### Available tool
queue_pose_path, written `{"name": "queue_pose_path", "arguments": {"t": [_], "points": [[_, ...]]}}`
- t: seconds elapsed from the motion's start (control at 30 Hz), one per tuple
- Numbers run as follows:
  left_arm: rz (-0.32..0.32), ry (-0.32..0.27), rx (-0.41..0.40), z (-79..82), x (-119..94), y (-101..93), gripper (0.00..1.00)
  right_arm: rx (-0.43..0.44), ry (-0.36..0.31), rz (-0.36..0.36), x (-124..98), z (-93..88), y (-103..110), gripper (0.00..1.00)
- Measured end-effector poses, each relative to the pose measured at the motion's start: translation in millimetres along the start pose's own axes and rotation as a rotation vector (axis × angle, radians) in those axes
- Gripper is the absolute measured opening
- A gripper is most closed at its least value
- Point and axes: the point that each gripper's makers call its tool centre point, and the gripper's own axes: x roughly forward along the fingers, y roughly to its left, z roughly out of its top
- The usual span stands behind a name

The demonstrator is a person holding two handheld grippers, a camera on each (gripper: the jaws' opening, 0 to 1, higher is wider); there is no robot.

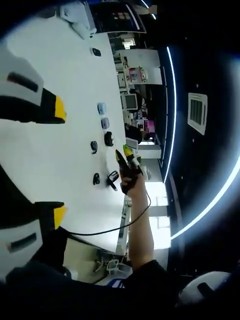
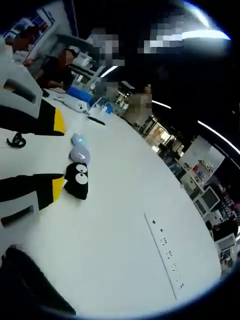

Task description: Pick up the earbuds from the table and place the earbuds into the earbud case

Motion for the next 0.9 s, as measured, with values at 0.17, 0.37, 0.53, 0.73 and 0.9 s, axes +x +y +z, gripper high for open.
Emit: {"name": "queue_pose_path", "arguments": {"t": [0.17,0.37,0.53,0.73,0.9], "points": [[-0.009,0.010,0.006,3.0,7.3,-4.9,0.64,-0.110,-0.060,0.063,-52.2,12.0,16.8,0.30],[-0.042,0.016,0.007,5.9,19.9,-15.1,0.64,-0.290,-0.093,-0.075,-112.5,29.8,-17.2,0.32],[-0.080,0.030,0.022,7.5,32.8,-28.3,0.63,-0.430,-0.047,-0.255,-148.1,22.0,-71.1,0.36],[-0.088,0.036,0.025,9.6,38.1,-32.1,0.63,-0.492,0.009,-0.377,-158.1,12.3,-120.6,0.40],[-0.088,0.043,0.030,10.2,38.5,-34.4,0.63,-0.524,0.051,-0.418,-157.0,0.4,-139.9,0.41]]}}
